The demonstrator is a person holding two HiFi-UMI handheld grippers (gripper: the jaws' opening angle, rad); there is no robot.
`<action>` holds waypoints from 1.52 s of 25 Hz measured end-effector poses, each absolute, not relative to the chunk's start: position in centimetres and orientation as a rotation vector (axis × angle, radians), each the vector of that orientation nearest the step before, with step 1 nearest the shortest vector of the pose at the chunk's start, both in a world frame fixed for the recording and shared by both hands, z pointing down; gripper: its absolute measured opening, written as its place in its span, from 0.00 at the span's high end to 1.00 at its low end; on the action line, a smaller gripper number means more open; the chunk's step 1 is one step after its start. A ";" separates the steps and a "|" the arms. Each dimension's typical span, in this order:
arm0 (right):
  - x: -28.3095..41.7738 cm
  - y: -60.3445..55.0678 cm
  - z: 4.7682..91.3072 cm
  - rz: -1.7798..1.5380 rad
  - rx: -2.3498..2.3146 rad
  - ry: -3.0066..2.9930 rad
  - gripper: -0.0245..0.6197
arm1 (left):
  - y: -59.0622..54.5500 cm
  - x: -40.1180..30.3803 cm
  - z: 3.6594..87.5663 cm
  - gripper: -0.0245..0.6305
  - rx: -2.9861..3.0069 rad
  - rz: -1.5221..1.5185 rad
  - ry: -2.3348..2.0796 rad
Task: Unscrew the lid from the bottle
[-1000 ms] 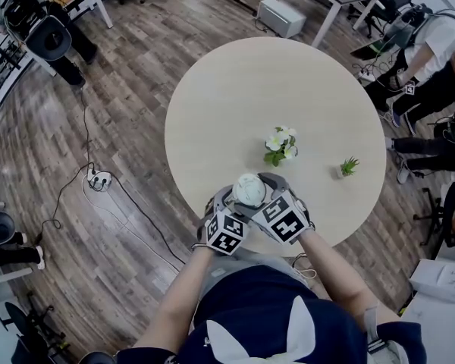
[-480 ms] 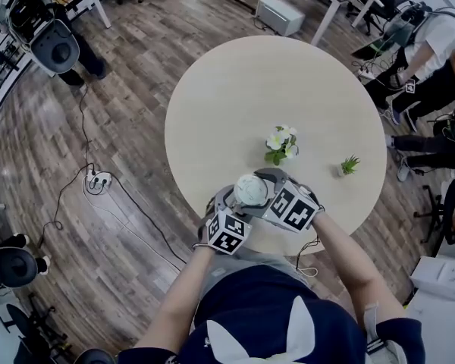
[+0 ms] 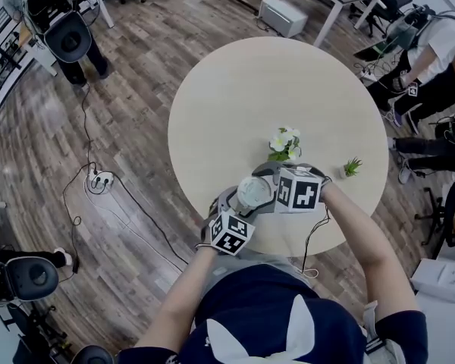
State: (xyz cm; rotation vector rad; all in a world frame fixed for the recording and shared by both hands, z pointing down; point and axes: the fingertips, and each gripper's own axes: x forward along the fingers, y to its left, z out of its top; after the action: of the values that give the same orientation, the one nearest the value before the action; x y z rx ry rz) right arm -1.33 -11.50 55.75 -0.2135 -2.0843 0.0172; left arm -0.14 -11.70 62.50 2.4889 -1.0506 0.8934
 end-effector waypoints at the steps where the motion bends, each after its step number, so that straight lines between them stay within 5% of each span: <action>1: -1.3 -11.5 55.8 0.002 -0.234 -2.071 0.36 | -11.7 -0.1 62.5 0.44 2.489 0.893 -1.050; 9: -1.2 -11.4 56.0 -0.010 -0.280 -2.005 0.36 | -11.7 -0.2 62.6 0.44 2.482 0.896 -1.049; 18: -3.0 -12.3 53.8 0.375 0.157 -2.347 0.29 | -11.7 -0.4 62.6 0.44 2.474 0.894 -1.045; 29: -1.8 -14.8 53.8 0.544 0.914 -2.363 0.33 | -11.9 -0.2 62.8 0.44 2.463 0.892 -1.052; 38: -2.4 -14.6 54.8 0.529 0.944 -2.303 0.31 | -11.9 -0.4 62.7 0.44 2.454 0.896 -1.050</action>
State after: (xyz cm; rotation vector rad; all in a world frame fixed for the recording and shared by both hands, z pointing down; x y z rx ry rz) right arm -2.41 -14.62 54.78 0.9436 -2.3034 0.5293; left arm -0.43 -11.93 62.65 2.4543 -1.0503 0.8961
